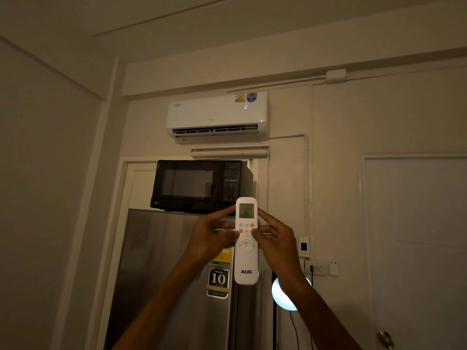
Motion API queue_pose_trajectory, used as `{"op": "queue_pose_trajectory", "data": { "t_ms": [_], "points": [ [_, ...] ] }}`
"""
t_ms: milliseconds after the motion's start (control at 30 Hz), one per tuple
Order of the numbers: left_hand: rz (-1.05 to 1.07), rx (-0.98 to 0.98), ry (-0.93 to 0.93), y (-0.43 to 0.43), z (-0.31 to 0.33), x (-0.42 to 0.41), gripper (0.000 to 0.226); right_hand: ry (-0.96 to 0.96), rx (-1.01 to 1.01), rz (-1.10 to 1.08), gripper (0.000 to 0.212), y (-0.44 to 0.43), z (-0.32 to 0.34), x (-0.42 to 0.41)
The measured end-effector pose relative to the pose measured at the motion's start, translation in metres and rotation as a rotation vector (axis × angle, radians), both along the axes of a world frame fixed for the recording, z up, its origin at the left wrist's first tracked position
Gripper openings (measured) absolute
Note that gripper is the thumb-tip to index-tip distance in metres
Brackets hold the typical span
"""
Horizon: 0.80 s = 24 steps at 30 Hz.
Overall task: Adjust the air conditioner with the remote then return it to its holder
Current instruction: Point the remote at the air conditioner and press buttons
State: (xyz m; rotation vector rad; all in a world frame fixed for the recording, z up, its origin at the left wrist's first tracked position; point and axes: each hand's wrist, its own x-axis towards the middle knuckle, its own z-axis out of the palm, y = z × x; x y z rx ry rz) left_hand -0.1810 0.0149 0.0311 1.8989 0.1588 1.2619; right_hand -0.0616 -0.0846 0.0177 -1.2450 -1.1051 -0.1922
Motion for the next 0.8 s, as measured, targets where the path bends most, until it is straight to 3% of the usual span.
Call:
{"op": "queue_pose_trajectory", "data": {
  "t_ms": [400,800],
  "points": [
    [-0.022,0.172,-0.066,-0.021,0.023,-0.025,0.056,-0.014,0.055,0.093,0.048,-0.027,0.025,-0.017],
    [-0.052,0.211,-0.082,-0.04,0.029,-0.037,0.056,-0.059,0.082,0.117,0.048,-0.05,0.029,-0.026]
  ]
}}
